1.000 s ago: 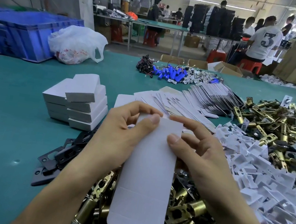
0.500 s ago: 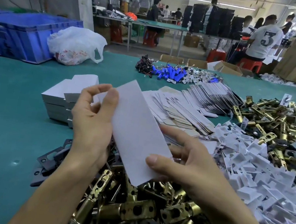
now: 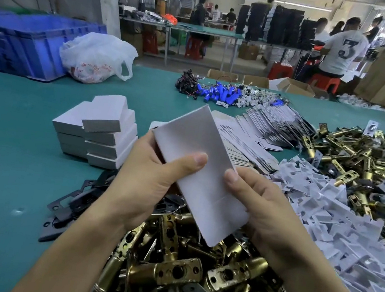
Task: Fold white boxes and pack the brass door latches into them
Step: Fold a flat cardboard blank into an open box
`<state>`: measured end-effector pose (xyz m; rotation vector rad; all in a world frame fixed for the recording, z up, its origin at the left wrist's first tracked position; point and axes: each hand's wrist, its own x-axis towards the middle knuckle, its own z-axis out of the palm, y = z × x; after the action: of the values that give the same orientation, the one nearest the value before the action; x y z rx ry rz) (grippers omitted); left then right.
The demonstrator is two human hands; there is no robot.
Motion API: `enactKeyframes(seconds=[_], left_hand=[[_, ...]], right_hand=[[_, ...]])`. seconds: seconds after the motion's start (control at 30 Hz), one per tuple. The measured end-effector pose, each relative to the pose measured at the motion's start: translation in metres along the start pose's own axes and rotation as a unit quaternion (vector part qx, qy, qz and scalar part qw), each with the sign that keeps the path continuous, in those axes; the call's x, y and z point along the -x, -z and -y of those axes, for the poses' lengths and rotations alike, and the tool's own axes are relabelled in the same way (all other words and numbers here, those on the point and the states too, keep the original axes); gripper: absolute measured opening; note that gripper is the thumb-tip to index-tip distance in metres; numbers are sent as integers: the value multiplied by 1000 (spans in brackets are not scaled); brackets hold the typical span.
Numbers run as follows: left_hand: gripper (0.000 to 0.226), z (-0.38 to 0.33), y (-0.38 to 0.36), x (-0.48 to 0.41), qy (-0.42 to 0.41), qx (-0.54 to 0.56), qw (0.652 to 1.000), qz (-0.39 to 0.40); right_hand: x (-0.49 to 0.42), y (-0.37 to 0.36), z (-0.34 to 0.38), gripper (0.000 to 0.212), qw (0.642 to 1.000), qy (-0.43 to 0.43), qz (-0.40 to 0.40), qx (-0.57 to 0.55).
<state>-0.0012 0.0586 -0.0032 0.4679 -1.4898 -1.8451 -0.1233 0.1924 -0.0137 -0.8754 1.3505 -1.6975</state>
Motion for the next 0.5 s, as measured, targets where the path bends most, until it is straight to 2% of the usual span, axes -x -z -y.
enactKeyframes(seconds=[0.1,0.2,0.3,0.33,0.4,0.43,0.5], left_hand=[[59,3,2,-1,-30,5,999,-15],[59,4,8,-3,-61,-43,997,-3],[87,1,15,-3,-103,-170,980,-10],[93,-2,16,-1,-144,-246,958,-18],[92,-7,15,4,-225,-420,879,19],[92,-9,13,7,-223,-484,844,58],[99,-13,9,14,-129,-546,816,143]], right_hand=[[-1,2,-1,35,999,20,12,-25],[-1,8,0,38,998,48,-34,34],[0,19,4,32,972,132,-98,171],[1,22,5,34,953,171,-103,227],[1,25,6,41,898,244,-104,351],[1,26,6,43,869,271,-105,400],[2,30,8,45,830,294,-103,462]])
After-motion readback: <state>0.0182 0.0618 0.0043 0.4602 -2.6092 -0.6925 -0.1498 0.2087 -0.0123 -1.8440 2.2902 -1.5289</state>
